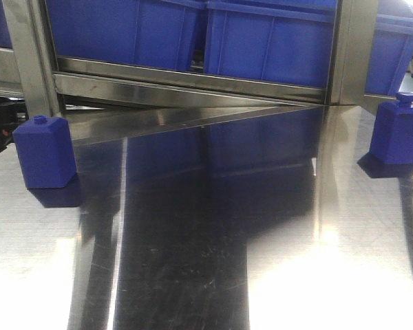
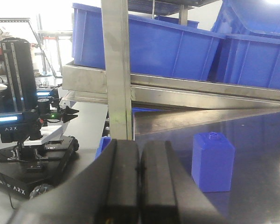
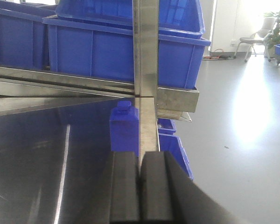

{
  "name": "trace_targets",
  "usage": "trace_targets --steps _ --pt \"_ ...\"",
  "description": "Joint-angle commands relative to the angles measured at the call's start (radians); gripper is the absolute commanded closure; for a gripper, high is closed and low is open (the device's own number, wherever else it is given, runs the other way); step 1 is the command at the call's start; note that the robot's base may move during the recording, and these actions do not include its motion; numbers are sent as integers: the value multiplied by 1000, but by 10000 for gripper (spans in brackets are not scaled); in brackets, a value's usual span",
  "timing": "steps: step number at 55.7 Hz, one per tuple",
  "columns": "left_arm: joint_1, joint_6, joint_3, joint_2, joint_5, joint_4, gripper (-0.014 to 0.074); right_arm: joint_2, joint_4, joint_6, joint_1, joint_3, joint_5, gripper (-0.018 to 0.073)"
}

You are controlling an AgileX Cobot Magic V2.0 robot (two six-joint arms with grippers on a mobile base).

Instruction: Pick and sort blue part to right shelf

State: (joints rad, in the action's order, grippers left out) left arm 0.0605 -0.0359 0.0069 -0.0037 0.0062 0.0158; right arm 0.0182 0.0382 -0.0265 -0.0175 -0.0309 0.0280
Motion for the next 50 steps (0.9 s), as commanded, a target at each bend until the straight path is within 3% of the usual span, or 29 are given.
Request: trace_targets --steps 1,16,29,32,38,50 --pt "-2 -4 29 -18 -86 -9 474 5 -8 4 -2 9 -89 522" --pt "-2 -4 29 -18 -100 -9 474 5 -8 4 -2 9 -89 522" --pt "-4 -4 16 -18 -257 -16 474 5 -8 4 -2 9 -89 522" --pt "-2 -4 -18 -18 -250 -16 474 5 -8 4 -2 9 -89 522" --pt "-2 -4 -144 10 -121 -16 472 5 -8 4 -2 9 -89 522" --pt "-2 -4 -485 167 275 -49 468 5 -8 4 -2 9 -89 522"
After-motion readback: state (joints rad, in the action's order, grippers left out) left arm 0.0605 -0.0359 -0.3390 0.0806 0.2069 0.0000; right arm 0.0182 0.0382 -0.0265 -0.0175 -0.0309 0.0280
